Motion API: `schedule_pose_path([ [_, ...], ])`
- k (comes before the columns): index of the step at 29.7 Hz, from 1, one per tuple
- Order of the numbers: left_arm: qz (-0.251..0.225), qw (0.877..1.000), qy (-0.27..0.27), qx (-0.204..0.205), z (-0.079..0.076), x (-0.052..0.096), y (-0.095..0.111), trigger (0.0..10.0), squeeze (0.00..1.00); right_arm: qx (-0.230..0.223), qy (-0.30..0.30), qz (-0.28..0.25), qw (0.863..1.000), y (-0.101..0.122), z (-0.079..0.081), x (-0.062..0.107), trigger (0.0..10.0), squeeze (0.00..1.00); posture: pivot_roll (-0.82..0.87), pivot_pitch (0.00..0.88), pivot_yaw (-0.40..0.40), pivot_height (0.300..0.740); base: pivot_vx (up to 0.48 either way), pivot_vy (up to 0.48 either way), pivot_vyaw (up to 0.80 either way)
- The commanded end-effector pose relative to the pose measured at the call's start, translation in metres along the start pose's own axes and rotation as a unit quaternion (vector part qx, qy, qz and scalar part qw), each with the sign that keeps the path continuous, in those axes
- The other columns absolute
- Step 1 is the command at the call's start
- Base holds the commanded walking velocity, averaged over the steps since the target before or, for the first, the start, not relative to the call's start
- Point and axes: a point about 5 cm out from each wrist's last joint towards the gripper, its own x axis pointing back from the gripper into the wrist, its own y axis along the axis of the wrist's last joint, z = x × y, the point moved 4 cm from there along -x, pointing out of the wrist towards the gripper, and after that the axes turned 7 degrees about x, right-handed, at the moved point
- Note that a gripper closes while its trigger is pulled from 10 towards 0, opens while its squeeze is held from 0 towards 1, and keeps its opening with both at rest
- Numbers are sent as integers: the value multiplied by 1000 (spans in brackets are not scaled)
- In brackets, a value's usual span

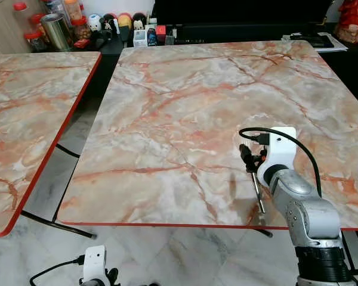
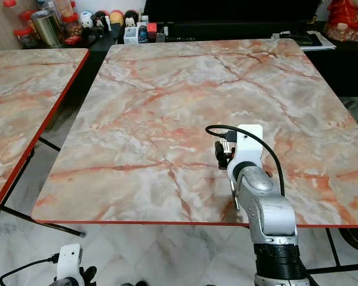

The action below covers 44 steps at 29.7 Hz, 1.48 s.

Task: Setting the table

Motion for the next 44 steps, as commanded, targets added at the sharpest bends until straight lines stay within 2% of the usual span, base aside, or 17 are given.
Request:
schedule_pose_path([
  [1,20,1000,8,8,7,2,-12,10000,0,7,-2,10,1000,-2,-2,2,10000,0,-67,117,56,740,0,0,0],
  [11,21,1000,9,9,8,3,-12,10000,0,14,-12,37,999,-21,-6,1,10000,0,-68,119,60,740,0,0,0],
  [16,20,1000,10,9,8,3,-12,10000,0,14,-11,37,999,-22,-6,1,10000,0,-68,119,60,740,0,0,0],
  [17,18,1000,10,12,8,2,-11,10000,0,26,-13,46,999,-29,-6,-1,10000,0,-62,128,61,740,0,0,0],
  [21,16,1000,12,17,8,2,-9,10000,0,28,-16,54,998,-37,-8,-3,10000,0,-61,132,61,740,0,0,0],
  [27,13,1000,14,20,9,2,-7,10000,0,44,-9,52,998,-42,-5,-7,10000,0,-63,139,65,740,0,0,0],
  [44,7,1000,10,27,5,1,-3,10000,0,34,-17,44,998,-47,-9,-12,10000,0,-59,144,60,740,0,0,0],
])
